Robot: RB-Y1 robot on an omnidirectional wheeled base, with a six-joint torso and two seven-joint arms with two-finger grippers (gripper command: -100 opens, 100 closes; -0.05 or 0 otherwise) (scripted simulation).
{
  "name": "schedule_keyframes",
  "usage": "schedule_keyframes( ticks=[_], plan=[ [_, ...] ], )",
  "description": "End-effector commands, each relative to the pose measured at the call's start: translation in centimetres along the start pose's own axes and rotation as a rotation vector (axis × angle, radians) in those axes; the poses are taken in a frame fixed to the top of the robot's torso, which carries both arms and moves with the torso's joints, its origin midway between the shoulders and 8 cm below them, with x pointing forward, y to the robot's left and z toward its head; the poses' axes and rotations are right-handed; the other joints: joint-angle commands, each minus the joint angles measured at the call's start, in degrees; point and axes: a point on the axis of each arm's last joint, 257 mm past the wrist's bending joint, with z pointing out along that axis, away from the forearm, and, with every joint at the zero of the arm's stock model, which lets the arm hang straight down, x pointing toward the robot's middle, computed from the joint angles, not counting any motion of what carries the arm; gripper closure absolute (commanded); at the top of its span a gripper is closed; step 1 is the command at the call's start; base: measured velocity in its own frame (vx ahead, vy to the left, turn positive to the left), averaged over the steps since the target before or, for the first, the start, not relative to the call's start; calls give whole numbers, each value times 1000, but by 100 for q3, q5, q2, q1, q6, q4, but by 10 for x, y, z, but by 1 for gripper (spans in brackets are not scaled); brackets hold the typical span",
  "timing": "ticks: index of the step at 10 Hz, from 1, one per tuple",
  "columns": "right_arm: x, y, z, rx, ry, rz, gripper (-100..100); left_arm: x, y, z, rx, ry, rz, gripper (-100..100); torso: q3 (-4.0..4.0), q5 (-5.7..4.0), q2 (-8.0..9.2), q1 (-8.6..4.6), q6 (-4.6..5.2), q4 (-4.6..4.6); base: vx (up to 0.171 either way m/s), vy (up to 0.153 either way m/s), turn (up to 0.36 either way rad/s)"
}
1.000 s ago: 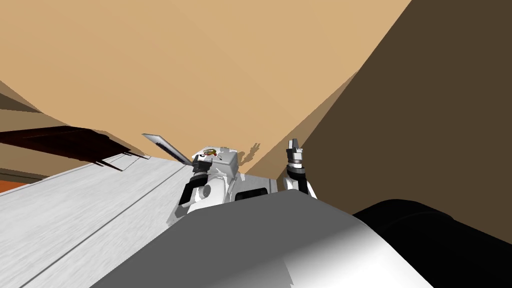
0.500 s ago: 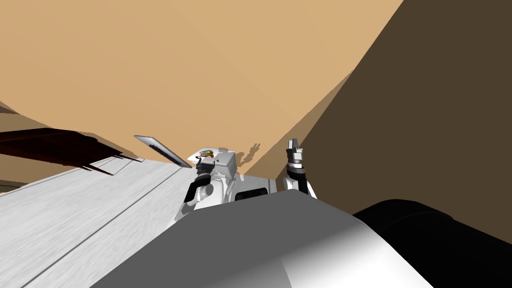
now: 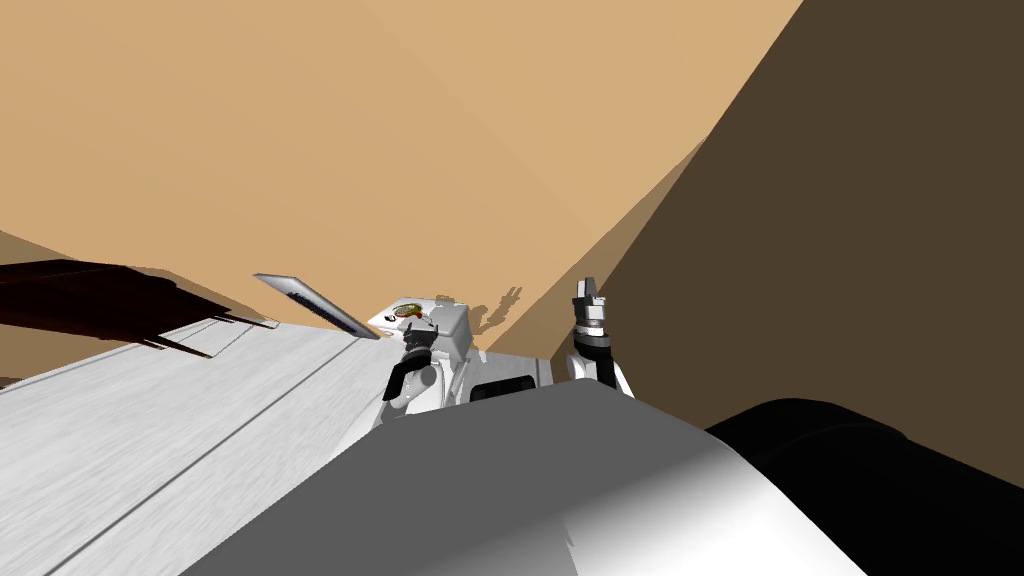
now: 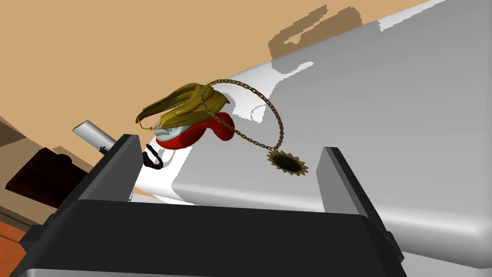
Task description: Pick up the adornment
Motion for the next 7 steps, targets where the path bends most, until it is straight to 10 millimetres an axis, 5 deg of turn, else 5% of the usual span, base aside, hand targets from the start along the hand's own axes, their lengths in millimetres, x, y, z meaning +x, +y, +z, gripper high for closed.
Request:
schedule_keyframes(
  ticks=[1, 3, 4, 5, 6, 7],
  plan=[
    [0, 0, 0, 0, 0, 0, 0, 0, 14, -1, -12, -19, -46, -100, 0, 0, 0, 0, 0, 0, 22, 3, -16],
    [0, 0, 0, 0, 0, 0, 0, 0, 16, -2, -13, -22, -52, -100, 1, 0, 1, 3, 0, 0, 17, 3, -6],
    [0, 0, 0, 0, 0, 0, 0, 0, 17, -2, -14, -23, -55, 0, 3, 0, 6, 4, -1, 1, 0, 0, 0],
    [0, 0, 0, 0, 0, 0, 0, 0, 17, -2, -14, -22, -55, -100, 5, 0, 9, 3, -1, 2, 0, 0, 0],
    [0, 0, 0, 0, 0, 0, 0, 0, 17, -2, -14, -22, -55, 100, 6, 0, 11, 3, -1, 2, 0, 0, 0],
    [0, 0, 0, 0, 0, 0, 0, 0, 17, -2, -14, -22, -55, 100, 6, 0, 11, 3, -1, 2, 0, 0, 0]
  ],
)
